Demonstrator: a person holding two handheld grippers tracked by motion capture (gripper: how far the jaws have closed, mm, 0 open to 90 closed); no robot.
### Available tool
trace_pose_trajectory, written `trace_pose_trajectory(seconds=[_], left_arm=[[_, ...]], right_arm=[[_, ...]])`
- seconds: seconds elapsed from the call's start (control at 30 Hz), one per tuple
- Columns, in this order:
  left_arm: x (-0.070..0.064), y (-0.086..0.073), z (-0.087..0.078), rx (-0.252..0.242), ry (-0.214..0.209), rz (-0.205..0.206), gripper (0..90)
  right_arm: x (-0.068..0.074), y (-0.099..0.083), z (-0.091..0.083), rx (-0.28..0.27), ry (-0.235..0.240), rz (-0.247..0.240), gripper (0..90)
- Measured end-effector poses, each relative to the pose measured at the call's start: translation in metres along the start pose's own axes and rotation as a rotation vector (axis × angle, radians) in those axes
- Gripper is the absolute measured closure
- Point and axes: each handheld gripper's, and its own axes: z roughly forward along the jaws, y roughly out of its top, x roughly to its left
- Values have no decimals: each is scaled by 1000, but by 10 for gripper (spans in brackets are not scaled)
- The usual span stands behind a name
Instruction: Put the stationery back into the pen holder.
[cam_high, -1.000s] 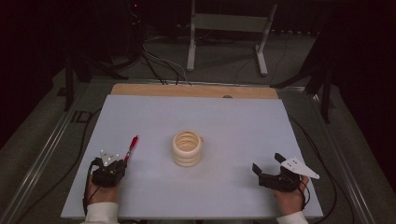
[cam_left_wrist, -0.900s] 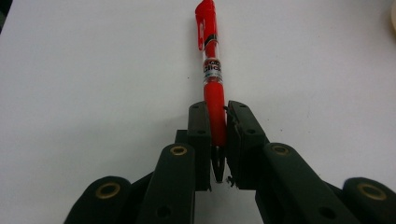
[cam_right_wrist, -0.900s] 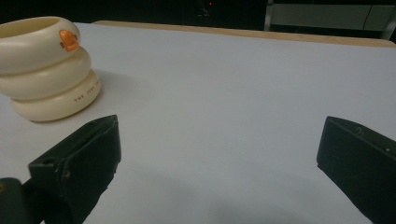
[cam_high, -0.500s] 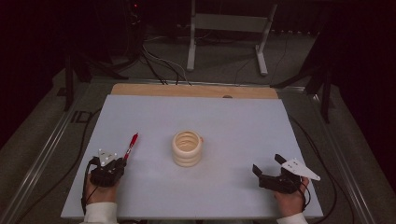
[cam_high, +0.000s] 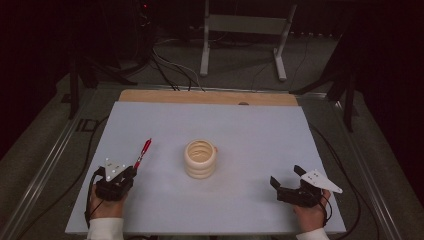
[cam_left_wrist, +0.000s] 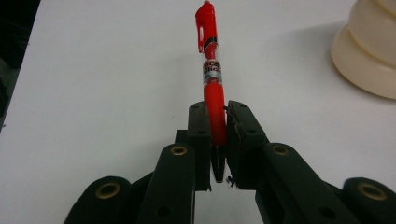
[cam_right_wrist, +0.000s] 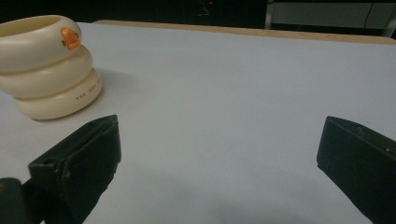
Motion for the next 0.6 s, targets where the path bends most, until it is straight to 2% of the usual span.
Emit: trace_pose_trajectory(seconds=[0.23, 0.6], left_arm=[[-2, 5, -4, -10, -9, 22, 816], [-7, 13, -7, -26, -34, 33, 816]], right_arm=[[0, 0, 0, 0, 0, 0, 0], [0, 0, 1, 2, 2, 0, 0]])
